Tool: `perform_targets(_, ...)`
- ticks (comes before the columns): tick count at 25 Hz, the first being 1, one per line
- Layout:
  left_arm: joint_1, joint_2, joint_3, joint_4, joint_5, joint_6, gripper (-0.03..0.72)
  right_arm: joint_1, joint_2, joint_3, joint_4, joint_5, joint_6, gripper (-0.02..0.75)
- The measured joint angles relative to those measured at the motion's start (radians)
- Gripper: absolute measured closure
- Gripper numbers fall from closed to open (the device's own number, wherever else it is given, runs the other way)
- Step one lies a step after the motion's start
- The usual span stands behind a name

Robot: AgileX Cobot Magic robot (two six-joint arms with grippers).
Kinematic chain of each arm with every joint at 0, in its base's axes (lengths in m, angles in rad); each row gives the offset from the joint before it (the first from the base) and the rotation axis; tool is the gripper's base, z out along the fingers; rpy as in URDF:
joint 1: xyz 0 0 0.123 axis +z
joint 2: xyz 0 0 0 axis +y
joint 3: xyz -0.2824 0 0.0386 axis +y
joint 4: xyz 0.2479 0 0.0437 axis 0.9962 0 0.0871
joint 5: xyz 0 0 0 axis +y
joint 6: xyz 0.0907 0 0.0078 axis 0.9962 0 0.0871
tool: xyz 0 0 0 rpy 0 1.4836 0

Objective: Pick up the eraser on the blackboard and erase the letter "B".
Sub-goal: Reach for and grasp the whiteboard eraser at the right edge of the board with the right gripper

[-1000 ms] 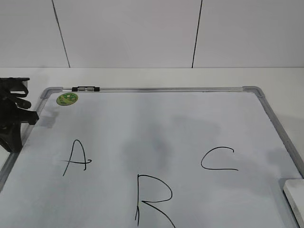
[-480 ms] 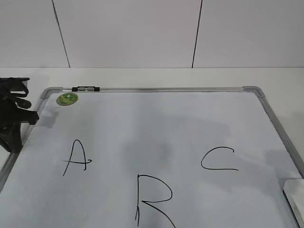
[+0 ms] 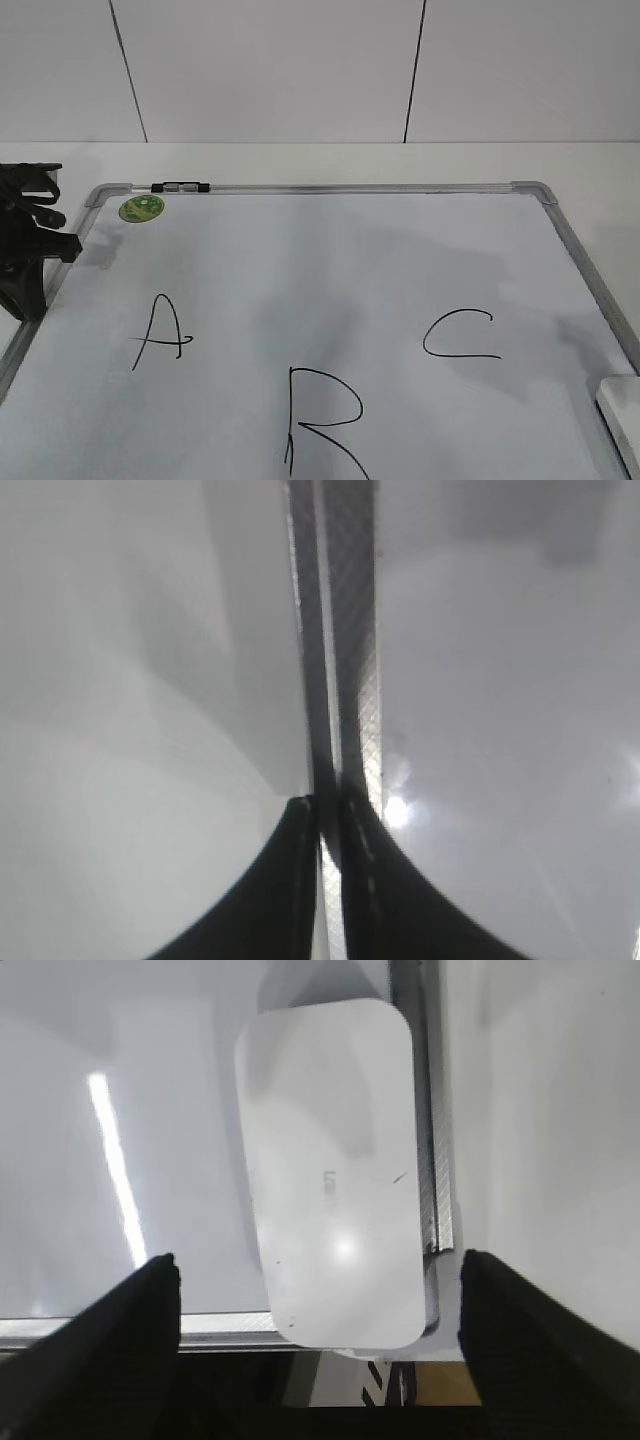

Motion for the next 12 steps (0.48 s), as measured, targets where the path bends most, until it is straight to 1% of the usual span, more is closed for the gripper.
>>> perform_targets(3,0.000,0.000,0.000,0.000,0.000,0.000,0.664,0.000,0.064,0.000,-0.022,-0.016,-0.011,0.068)
perform_targets(8,0.000,0.000,0.000,0.000,0.000,0.000,0.664,0.000,0.153,0.000,-0.022,-0.041,-0.025,0.068)
perform_targets(12,0.000,0.000,0.000,0.000,0.000,0.000,0.663,0.000,0.201,0.000,0.007,-0.062,-0.041,0.068)
